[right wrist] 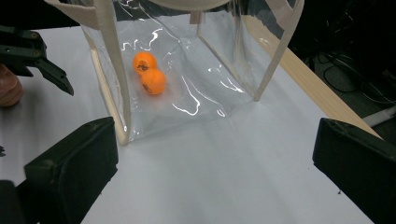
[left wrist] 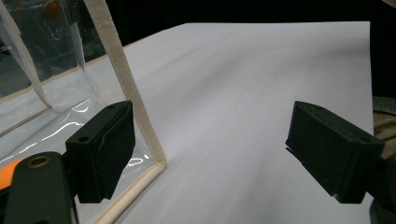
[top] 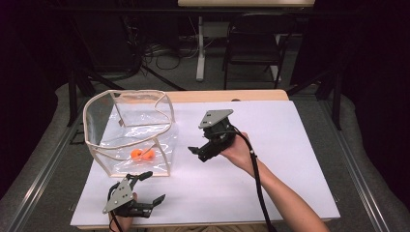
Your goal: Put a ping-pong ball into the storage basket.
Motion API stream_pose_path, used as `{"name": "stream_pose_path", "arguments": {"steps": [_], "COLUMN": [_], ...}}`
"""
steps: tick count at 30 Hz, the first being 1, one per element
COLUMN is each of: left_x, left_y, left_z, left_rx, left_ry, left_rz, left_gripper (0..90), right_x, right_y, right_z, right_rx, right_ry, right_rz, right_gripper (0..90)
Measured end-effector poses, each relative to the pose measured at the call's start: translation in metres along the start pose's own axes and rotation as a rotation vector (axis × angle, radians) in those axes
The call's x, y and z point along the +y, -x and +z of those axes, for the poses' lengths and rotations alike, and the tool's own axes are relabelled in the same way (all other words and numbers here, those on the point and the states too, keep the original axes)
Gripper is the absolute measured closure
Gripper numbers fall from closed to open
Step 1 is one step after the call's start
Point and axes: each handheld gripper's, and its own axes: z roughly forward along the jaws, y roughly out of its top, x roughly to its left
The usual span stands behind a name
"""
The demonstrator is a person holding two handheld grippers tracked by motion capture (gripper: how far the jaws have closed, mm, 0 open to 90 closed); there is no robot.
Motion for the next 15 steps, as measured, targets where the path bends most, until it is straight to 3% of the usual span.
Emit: {"name": "stream_pose_path", "arguments": {"steps": [15], "left_x": [0.000], "left_y": [0.000], "left_z": [0.000], "left_rx": [0.002], "left_ry": [-0.002], "left_rz": [0.000], "left_gripper": [15.6], "right_x": [-0.027], "right_y": [-0.001], "right_z": [-0.010], "right_rx": [-0.017], "right_ry": [0.001], "right_rz": [0.026], "right_gripper": [0.0]}}
